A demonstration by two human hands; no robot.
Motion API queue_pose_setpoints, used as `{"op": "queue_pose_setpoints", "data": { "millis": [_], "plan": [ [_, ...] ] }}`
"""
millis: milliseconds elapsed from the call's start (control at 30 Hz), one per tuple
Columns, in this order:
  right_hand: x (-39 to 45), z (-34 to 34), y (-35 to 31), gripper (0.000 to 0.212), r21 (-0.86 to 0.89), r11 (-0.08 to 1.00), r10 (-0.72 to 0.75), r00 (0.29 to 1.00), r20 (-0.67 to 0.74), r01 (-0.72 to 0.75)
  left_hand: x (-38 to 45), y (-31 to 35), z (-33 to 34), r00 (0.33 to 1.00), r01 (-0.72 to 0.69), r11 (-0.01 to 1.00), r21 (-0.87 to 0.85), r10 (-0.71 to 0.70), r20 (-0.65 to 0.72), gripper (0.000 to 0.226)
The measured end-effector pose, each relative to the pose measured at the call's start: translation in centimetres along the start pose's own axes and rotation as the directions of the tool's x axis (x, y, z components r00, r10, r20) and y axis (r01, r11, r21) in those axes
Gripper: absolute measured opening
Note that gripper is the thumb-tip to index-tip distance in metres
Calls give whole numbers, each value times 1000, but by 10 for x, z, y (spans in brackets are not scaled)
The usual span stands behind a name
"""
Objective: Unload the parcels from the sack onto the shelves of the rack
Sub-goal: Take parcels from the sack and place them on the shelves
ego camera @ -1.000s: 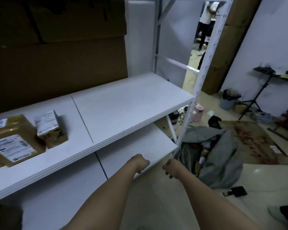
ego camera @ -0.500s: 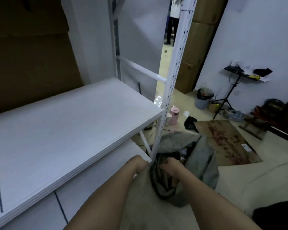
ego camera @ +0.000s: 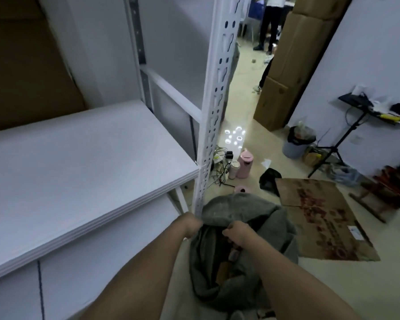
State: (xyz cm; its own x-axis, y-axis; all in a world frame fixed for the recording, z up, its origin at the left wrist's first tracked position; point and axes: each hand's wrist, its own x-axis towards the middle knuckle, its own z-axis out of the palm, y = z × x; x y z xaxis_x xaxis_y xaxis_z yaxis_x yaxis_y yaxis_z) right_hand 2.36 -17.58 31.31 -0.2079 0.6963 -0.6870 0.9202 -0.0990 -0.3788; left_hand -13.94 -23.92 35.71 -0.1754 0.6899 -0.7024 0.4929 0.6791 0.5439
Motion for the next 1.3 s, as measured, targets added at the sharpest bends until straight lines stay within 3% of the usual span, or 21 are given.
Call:
{"op": "queue_pose_setpoints", "data": {
  "millis": [200,267,433,633,733,967,1167,1300],
  "plan": [
    [64,-51,39,24,-139,989,-52,998,26,55,45,49,39,999,16,994,-112,-20,-27,41],
    [79,-55,51,17,-152,987,-43,998,49,50,60,51,52,999,33,992,-119,-37,-33,42],
    [125,-44,83,24,-166,985,-35,994,99,51,115,35,83,998,58,991,-118,-62,-28,42],
    [220,21,133,33,-232,972,87,974,208,-37,214,-14,164,996,94,991,-99,-95,3,50],
    [277,71,168,33,-299,954,39,977,208,25,280,-61,216,996,79,995,-63,-77,39,62],
    [412,180,236,21,-320,941,-36,975,218,106,410,-159,312,987,120,993,-19,-117,110,43],
    [498,240,275,40,-349,914,-113,957,268,206,493,-203,366,970,153,987,-49,-140,199,38],
    [523,258,301,52,-429,898,23,962,272,100,525,-215,394,969,167,986,-21,-159,191,60]
  ]
}}
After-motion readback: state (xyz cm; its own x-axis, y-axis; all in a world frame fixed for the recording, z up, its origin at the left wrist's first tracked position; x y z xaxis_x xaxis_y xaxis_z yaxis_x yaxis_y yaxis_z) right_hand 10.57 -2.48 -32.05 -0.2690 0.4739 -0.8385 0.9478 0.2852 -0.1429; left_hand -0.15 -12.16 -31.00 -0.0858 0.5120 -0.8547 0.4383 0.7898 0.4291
